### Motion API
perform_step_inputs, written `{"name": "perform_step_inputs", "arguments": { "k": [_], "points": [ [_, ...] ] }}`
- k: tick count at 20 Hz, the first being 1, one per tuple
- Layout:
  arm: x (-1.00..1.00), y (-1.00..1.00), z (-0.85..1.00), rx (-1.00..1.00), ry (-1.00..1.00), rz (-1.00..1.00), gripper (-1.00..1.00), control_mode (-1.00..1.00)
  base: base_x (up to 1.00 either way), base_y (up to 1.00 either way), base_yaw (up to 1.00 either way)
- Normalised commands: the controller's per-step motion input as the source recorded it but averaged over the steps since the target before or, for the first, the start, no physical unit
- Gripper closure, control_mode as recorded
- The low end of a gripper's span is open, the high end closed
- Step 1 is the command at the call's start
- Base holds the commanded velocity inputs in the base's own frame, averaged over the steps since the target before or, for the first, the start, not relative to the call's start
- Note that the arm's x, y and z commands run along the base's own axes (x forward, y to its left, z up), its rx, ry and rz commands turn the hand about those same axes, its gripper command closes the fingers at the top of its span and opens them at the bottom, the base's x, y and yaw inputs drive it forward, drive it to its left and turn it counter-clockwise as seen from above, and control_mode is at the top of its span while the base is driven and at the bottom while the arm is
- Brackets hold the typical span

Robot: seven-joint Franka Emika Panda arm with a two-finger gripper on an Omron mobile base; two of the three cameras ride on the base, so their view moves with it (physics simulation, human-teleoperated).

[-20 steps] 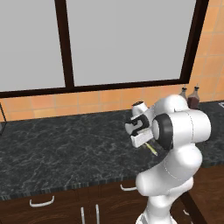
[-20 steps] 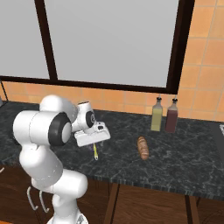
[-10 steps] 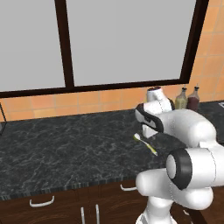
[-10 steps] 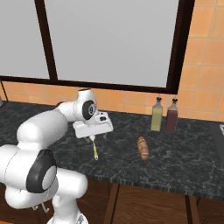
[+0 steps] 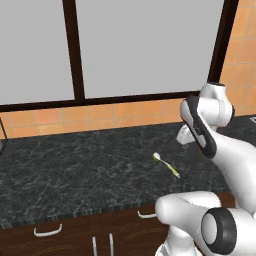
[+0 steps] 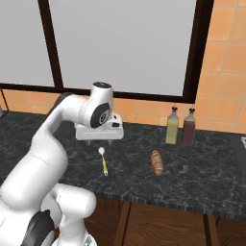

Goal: Pick the dish brush from the drawer and place it on the counter.

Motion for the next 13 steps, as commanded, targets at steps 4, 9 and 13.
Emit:
{"name": "perform_step_inputs", "arguments": {
  "k": [4, 9, 13],
  "points": [
    [-0.06, 0.61, 0.30, 0.26, -0.43, 0.00, -1.00, -1.00, 0.00, 0.00, 0.00],
    [-0.19, 0.85, -0.52, 0.49, -0.30, -0.01, -1.00, -1.00, 0.00, 0.00, 0.00],
    [-0.66, 0.13, -0.14, 0.56, -0.09, -0.10, -1.00, -1.00, 0.00, 0.00, 0.00]
  ]
}}
